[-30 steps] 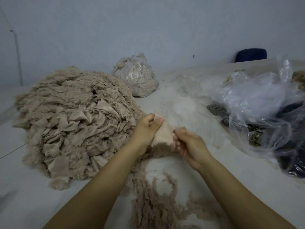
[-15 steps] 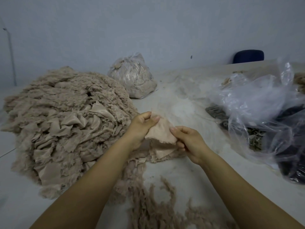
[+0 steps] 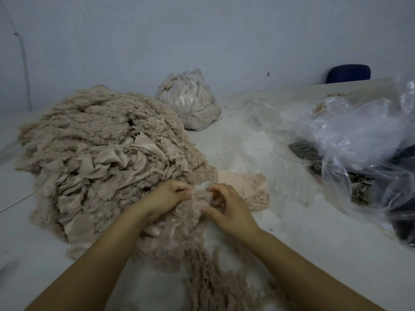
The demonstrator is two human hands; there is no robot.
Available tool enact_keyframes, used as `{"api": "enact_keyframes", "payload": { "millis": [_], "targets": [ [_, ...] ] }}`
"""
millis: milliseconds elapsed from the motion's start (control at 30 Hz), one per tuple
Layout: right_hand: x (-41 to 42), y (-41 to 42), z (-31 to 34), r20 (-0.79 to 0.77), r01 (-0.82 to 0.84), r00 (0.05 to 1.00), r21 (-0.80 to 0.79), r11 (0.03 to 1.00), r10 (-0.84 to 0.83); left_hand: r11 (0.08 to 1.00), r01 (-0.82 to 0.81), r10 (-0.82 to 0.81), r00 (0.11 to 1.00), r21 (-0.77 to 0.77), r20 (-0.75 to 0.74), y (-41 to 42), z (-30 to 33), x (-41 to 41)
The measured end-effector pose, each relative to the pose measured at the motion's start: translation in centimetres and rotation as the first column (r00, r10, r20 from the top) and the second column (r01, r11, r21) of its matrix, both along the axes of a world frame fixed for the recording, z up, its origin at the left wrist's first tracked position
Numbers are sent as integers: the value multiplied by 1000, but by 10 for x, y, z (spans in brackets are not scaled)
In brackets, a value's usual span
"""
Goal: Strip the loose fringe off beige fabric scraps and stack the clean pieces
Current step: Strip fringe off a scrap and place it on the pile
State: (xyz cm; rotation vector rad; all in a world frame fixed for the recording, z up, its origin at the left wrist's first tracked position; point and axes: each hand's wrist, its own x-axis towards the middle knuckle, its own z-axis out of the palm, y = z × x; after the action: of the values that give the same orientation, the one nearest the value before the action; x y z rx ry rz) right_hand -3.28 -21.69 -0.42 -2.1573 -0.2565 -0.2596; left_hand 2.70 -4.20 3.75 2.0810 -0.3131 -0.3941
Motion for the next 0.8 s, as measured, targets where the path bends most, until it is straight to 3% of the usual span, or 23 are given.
{"api": "enact_keyframes", "payload": {
  "millis": [67,133,233,367,500,600,667,800],
  "targets": [
    [0,11,1,-29,-25,999,67,997,27,994,73,-74,997,-81,-6,-2,8,-11],
    [-1,15,6,-32,6,999,239,971,2,988,104,-102,994,-118,24,-2,10,-19],
    [-3,14,8,-99,67,995,499,864,-19,979,98,-107,993,-177,-42,10,6,-25],
    [-14,8,8,-235,138,971,700,700,45,962,22,-40,997,-272,-62,22,-1,-30],
    [-23,9,10,-268,15,939,662,749,217,968,114,-91,990,-224,109,16,-1,-40],
    [-26,17,14,-237,-7,957,559,829,168,962,157,-106,969,-225,226,7,-2,-45],
    [-27,18,14,-193,59,979,580,812,67,969,135,-85,969,-208,234,9,-6,-45],
    [-29,8,11,-206,161,978,669,725,-27,986,124,-112,988,-113,109,24,-18,-45]
  ]
}}
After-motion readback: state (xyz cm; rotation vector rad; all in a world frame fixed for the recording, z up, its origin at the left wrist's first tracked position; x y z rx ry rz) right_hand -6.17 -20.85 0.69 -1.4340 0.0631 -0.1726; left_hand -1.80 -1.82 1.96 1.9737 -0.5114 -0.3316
